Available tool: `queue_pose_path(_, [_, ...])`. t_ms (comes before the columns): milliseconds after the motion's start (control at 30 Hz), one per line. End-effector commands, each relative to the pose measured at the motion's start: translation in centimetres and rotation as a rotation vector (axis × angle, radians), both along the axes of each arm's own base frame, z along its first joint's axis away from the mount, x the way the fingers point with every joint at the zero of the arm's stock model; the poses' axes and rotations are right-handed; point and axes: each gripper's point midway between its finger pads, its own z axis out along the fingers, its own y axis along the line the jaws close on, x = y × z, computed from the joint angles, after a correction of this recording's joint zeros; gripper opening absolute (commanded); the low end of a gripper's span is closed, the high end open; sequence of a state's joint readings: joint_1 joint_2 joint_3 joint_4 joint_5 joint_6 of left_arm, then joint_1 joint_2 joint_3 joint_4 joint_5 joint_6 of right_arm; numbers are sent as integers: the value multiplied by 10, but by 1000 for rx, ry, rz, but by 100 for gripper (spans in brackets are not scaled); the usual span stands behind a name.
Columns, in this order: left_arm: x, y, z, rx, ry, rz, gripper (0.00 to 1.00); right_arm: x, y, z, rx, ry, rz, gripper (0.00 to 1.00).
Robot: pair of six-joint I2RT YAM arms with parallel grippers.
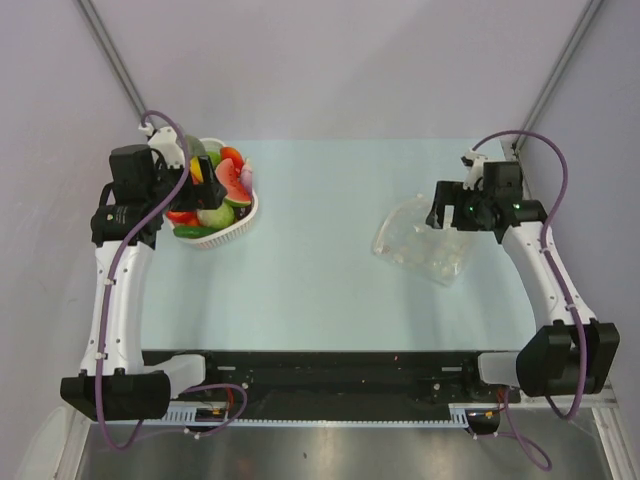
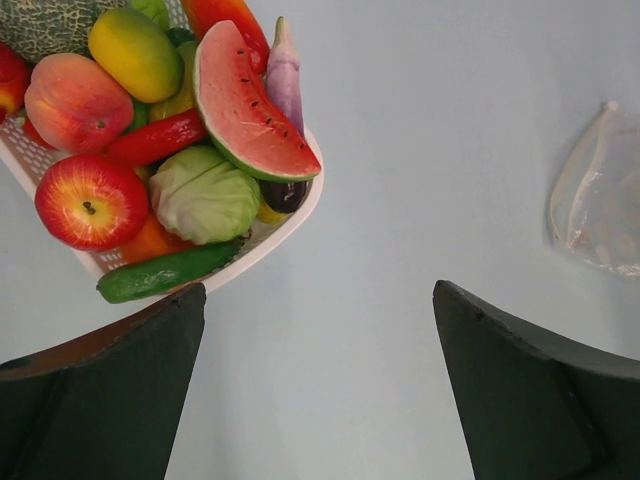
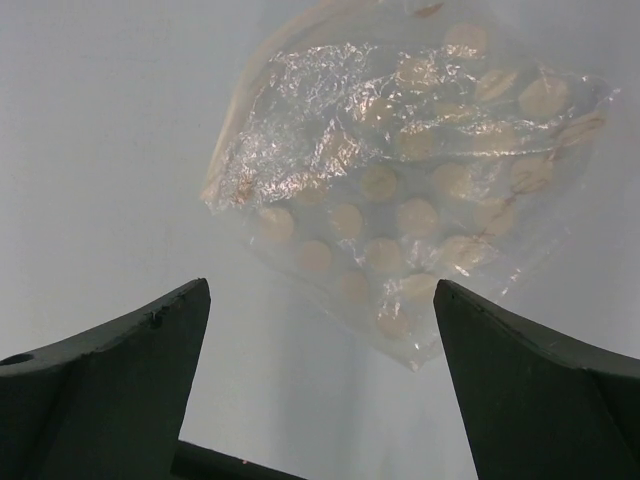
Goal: Place the food in the zip-top bag and seal the zipper
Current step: Pick up the zipper food storage bag at the center of the board.
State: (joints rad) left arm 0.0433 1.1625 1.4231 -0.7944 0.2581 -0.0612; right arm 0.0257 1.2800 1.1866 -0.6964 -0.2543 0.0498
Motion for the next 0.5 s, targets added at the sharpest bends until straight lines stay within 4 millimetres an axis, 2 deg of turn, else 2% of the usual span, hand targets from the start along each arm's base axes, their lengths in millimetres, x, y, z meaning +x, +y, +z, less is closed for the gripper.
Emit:
queue_pose_path(0, [2, 14, 12, 21, -44, 87, 100, 34, 13, 18, -74, -84, -76, 100])
queue_pose_path(100, [3, 26, 10, 38, -31, 165, 100, 45, 28, 8, -160, -81, -107, 100])
queue_pose_path(200, [3, 31, 8, 39, -17, 198, 100, 54, 41, -2, -212, -77, -141, 100])
queue_pose_path(233, [3, 33, 7, 43, -10, 214, 100, 53, 55, -5, -207, -74, -130, 100])
queue_pose_path(267, [3, 36, 6, 48, -9, 225, 100, 56, 63, -17, -222, -46, -126, 100])
queue_pose_path(300, [3, 37, 7, 50, -9, 233, 100, 58, 65, -19, -245, -44, -141, 100])
queue_pose_path(333, [3, 38, 9, 55, -13, 239, 100, 61, 78, -18, -249, -49, -125, 100])
queue_pose_path(400, [4, 39, 7, 57, -12, 243, 100, 63, 87, -40, -282, 15, -122, 100])
queue_pose_path(467, [5, 39, 4, 45, -7, 257, 100, 66, 98, -44, -282, 32, -129, 98])
